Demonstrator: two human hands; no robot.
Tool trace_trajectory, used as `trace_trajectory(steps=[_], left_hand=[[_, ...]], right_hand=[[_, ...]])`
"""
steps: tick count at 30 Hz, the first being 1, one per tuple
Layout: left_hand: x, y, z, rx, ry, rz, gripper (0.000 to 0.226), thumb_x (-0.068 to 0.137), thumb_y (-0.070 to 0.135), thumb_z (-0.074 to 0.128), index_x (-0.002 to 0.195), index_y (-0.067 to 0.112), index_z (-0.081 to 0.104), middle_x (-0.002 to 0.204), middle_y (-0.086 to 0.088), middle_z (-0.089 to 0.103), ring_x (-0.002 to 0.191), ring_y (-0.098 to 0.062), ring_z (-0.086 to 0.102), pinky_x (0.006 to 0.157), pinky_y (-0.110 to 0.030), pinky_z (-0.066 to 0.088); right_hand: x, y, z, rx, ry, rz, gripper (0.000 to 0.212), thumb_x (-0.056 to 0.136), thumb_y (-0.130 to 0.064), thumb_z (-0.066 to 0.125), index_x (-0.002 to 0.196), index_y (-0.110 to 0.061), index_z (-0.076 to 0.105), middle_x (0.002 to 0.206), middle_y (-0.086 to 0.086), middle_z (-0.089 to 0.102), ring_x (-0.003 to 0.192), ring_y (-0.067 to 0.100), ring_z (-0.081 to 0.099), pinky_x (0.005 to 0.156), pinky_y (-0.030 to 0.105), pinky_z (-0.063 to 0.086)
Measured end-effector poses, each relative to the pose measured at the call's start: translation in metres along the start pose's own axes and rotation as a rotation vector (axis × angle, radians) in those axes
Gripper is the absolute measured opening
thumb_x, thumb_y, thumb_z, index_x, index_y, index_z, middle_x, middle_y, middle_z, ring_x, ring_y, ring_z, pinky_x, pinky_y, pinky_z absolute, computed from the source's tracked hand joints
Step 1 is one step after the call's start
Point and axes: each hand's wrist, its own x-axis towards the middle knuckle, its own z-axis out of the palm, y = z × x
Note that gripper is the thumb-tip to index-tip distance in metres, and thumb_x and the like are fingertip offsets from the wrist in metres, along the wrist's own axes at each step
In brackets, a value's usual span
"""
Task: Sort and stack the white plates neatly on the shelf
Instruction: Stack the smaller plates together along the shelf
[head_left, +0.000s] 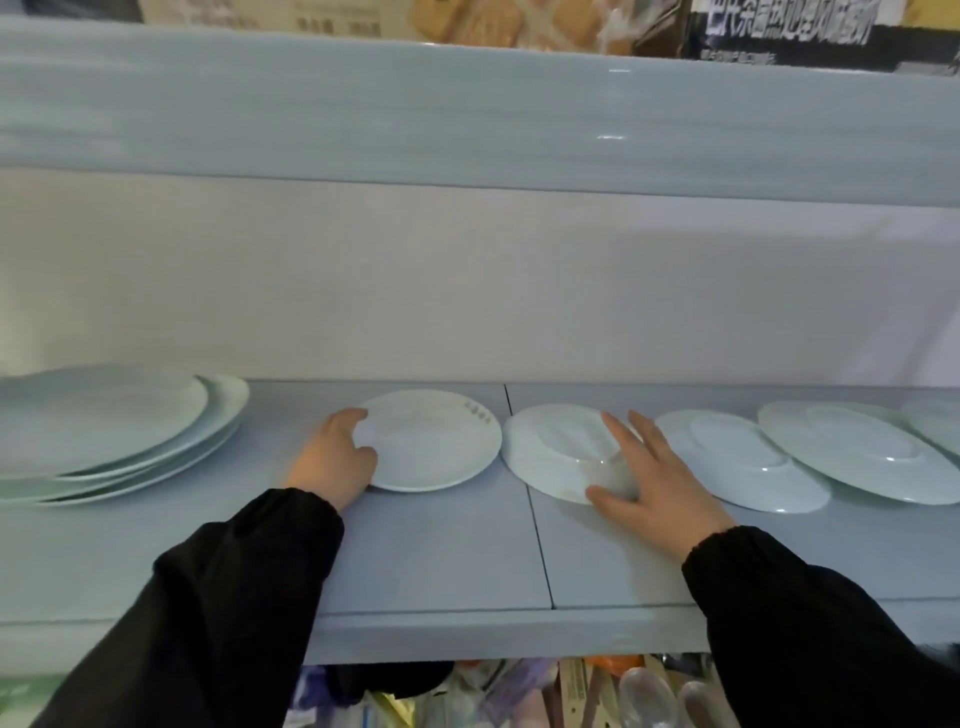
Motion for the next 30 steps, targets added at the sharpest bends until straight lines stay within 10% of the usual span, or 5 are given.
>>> trace_trajectory(steps=[16,30], left_hand=[[-0.046,-0.008,-0.008,0.164,-0.046,0.119,0.064,0.095,0.047,0.043,0.151,0.019,0.030,0.161,-0.001,0.015,0.143,-0.018,0.025,0.117,-0.034,0.021],[-0.069,-0.015,-0.020,0.312,0.003,0.180,0.064,0.096,0.050,0.041,0.150,0.017,0.032,0.156,-0.006,0.030,0.141,-0.025,0.028,0.114,-0.035,0.022]], right_hand=[[-0.004,-0.008,0.000,-0.133,-0.135,-0.026,0.074,0.085,-0.060,0.057,0.149,-0.040,0.025,0.162,-0.006,0.005,0.149,0.015,-0.002,0.120,0.037,0.010],[-0.030,-0.034,-0.009,-0.120,-0.137,0.057,0.068,0.065,-0.073,0.060,0.116,-0.036,0.037,0.138,-0.001,0.042,0.110,0.019,0.051,0.092,0.031,0.039]])
